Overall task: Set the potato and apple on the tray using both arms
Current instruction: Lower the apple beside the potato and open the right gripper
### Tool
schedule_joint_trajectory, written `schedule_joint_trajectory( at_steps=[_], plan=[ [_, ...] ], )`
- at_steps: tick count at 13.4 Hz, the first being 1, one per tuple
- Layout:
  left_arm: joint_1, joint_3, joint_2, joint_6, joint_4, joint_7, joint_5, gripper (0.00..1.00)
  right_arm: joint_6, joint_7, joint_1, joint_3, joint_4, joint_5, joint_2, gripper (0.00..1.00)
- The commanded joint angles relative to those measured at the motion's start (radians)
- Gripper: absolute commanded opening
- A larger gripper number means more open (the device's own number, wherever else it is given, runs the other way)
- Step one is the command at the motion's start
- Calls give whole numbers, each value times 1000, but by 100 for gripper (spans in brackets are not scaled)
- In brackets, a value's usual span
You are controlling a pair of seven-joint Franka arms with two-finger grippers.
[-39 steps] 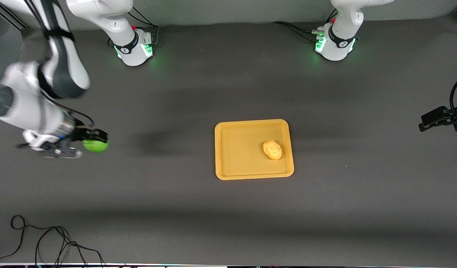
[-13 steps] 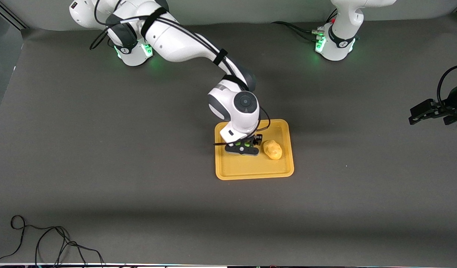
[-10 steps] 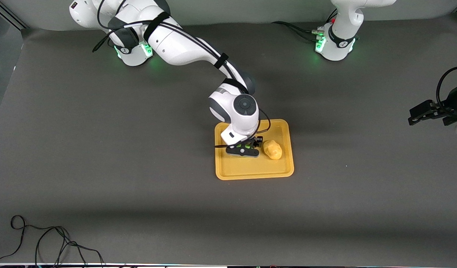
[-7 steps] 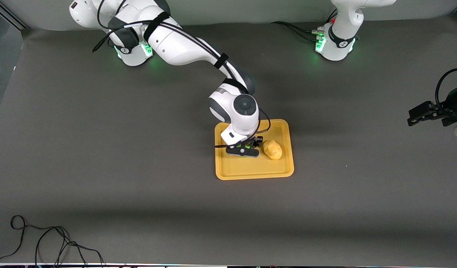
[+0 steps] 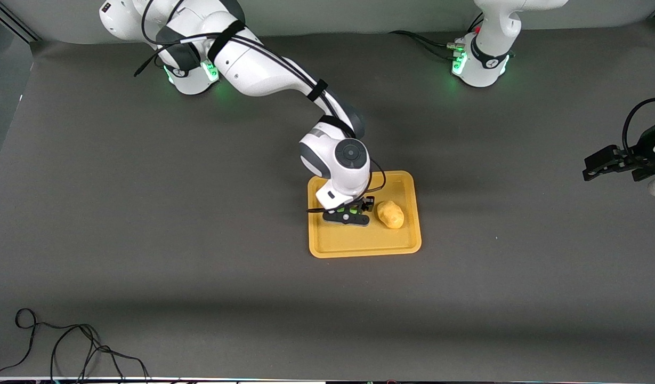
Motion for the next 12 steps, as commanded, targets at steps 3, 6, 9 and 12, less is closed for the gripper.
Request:
schedule_joint_trajectory(
  at_steps=[3,6,9,12],
  plan=[
    [-7,2,-7,-1,-6,-1,2,98,11,7,-1,-7,1,-13,-6,100],
    [-7,2,-7,-2,-6,-1,2,98,-33,8,-4,-10,5,-6,-78,100],
    [-6,0,-7,-4,-6,-3,2,98,-184,11,-5,-15,15,-5,-233,100],
    [-6,0,-8,-2,-6,-1,0,98,-318,0,-24,-21,15,-9,-385,100]
  ],
)
